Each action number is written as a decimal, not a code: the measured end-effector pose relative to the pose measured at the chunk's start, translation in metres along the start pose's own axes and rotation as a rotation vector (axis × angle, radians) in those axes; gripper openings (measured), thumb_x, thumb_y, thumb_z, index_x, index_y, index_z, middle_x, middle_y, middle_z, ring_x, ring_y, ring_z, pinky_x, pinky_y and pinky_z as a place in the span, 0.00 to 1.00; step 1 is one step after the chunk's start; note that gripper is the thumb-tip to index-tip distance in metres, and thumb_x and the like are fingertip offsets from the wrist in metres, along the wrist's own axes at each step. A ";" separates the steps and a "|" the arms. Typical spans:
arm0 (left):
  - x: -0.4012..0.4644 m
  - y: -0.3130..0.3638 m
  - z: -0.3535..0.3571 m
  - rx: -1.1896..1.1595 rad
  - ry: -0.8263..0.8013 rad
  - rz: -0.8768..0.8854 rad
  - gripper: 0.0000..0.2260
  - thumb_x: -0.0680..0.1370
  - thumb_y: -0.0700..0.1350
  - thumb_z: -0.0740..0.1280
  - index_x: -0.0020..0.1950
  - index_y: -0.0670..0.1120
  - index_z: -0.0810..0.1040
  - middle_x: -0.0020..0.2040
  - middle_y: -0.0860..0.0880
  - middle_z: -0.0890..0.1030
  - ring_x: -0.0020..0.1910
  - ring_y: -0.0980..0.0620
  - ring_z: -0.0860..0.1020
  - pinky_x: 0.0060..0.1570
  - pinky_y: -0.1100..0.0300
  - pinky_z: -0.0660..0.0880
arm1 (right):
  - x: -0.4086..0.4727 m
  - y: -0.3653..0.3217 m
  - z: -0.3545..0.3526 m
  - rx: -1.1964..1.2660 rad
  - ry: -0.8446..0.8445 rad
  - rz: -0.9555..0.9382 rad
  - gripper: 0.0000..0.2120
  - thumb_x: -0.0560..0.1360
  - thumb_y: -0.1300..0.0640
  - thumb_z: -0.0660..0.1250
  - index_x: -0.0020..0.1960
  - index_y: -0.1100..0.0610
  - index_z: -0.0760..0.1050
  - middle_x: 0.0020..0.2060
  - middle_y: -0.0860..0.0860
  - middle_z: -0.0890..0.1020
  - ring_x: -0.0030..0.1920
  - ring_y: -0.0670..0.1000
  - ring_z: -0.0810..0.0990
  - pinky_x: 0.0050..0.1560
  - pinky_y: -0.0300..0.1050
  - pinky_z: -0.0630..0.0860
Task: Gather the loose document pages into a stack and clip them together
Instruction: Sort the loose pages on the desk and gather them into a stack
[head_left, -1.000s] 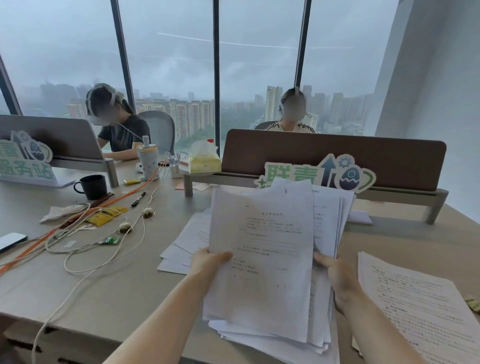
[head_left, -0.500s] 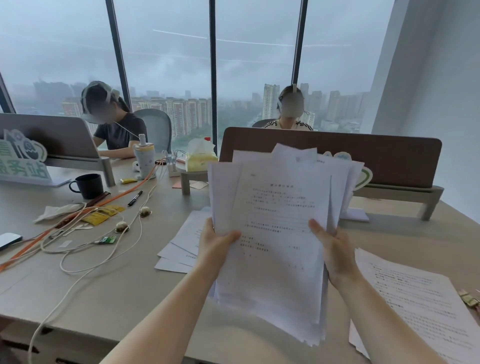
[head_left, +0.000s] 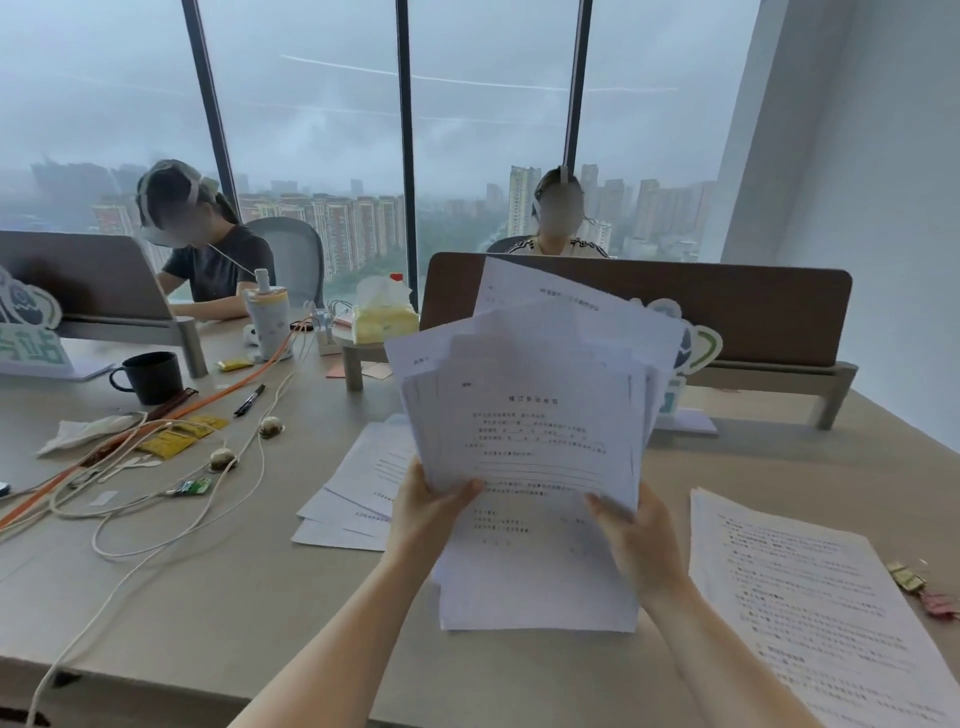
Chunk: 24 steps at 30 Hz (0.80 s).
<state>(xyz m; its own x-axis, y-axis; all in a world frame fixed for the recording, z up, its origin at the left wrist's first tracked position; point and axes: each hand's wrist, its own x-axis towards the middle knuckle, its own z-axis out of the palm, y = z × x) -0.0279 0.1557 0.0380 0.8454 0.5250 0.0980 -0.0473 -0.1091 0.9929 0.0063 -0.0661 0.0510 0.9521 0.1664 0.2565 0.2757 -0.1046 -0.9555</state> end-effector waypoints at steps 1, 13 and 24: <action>0.000 -0.002 0.002 0.052 0.012 0.009 0.13 0.70 0.43 0.75 0.52 0.49 0.78 0.46 0.53 0.83 0.49 0.48 0.82 0.42 0.55 0.79 | 0.001 0.003 0.000 -0.031 0.024 0.017 0.11 0.80 0.58 0.65 0.59 0.46 0.76 0.46 0.40 0.83 0.46 0.43 0.80 0.39 0.33 0.74; -0.008 0.030 0.097 0.032 -0.143 0.096 0.07 0.74 0.39 0.70 0.52 0.45 0.80 0.45 0.52 0.83 0.42 0.56 0.80 0.34 0.62 0.74 | 0.011 -0.019 -0.091 -0.172 0.335 0.012 0.08 0.77 0.61 0.65 0.53 0.52 0.77 0.42 0.44 0.82 0.42 0.45 0.79 0.38 0.40 0.75; -0.033 0.027 0.226 -0.022 -0.375 -0.018 0.09 0.75 0.40 0.71 0.52 0.48 0.76 0.47 0.50 0.82 0.45 0.50 0.81 0.39 0.60 0.78 | 0.009 0.001 -0.213 -0.409 0.500 0.172 0.09 0.75 0.62 0.66 0.51 0.51 0.77 0.40 0.46 0.81 0.41 0.52 0.78 0.37 0.40 0.72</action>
<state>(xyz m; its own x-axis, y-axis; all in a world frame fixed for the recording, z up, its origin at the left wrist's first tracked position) 0.0629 -0.0554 0.0464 0.9822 0.1802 0.0533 -0.0389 -0.0826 0.9958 0.0433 -0.2738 0.0835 0.9066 -0.3497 0.2363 0.0489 -0.4690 -0.8819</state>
